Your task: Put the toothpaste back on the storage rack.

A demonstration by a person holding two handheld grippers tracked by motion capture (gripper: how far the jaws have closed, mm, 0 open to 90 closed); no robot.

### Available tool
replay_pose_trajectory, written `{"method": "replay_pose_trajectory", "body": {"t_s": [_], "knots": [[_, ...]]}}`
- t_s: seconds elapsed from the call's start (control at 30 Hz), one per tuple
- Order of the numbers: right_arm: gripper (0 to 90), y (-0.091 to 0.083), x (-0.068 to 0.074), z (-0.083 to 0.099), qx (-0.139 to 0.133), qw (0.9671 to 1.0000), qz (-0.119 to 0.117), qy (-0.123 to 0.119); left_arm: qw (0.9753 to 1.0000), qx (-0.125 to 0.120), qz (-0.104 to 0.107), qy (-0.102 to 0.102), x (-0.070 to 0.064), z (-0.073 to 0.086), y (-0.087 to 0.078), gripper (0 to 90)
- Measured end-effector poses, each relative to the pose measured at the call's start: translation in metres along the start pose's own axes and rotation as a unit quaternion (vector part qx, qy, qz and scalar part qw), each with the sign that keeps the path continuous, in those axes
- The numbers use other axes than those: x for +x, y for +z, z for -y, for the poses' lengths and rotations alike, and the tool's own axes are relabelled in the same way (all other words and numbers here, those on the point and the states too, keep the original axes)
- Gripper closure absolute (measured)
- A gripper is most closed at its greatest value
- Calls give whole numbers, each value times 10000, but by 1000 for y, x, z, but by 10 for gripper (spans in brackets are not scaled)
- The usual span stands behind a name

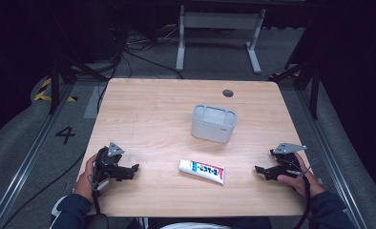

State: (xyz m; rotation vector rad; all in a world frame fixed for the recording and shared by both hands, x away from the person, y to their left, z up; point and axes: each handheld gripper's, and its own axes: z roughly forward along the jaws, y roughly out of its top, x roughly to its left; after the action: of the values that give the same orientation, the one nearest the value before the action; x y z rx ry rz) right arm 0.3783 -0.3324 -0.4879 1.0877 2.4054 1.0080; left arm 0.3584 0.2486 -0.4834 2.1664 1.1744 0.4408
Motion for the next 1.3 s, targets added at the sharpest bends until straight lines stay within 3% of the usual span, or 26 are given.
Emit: {"method": "replay_pose_trajectory", "body": {"t_s": [0.2, 0.3, 0.4, 0.5, 0.63, 0.73, 0.8, 0.87, 0.93, 1.03, 1.27, 1.3], "knots": [[4, 0, 0, 0, 6, 10000, -2, -13, 9988, -3, 257, 415, 7, -3, 1, 11], [1, 2, -1, -2, 11, 10000, -49, -38, 9975, 11, 486, 513, 10, -3, 3, 11], [1, 4, -1, -4, 15, 10000, -72, -63, 9967, 63, 523, 625, 10, -6, 4, 8], [1, 5, -2, -5, 14, 9998, -131, -116, 9964, 272, 545, 592, 3, -12, 5, 5], [0, 8, -4, -8, 8, 9996, -202, -208, 9905, 607, 591, 1079, -5, -23, 6, 8], [1, 8, -4, -8, 13, 9996, -208, -204, 9870, 802, 643, 1235, -8, -33, 8, 41], [1, 8, -4, -8, 12, 9996, -200, -200, 9832, 830, 836, 1392, -11, -38, 9, 97], [3, 8, -4, -8, 4, 9996, -184, -197, 9814, 736, 913, 1522, -16, -41, 11, 180], [4, 8, -3, -8, -10, 9997, -162, -181, 9806, 729, 934, 1559, -21, -42, 13, 157], [4, 8, -3, -7, -4, 9998, -136, -154, 9762, 734, 1123, 1707, -26, -46, 15, 220], [5, 7, -2, -7, -3, 9999, -88, -112, 9667, 812, 1385, 1994, -40, -63, 18, 209], [5, 7, -2, -7, 0, 9999, -81, -102, 9641, 816, 1395, 2108, -44, -66, 18, 206]]}}
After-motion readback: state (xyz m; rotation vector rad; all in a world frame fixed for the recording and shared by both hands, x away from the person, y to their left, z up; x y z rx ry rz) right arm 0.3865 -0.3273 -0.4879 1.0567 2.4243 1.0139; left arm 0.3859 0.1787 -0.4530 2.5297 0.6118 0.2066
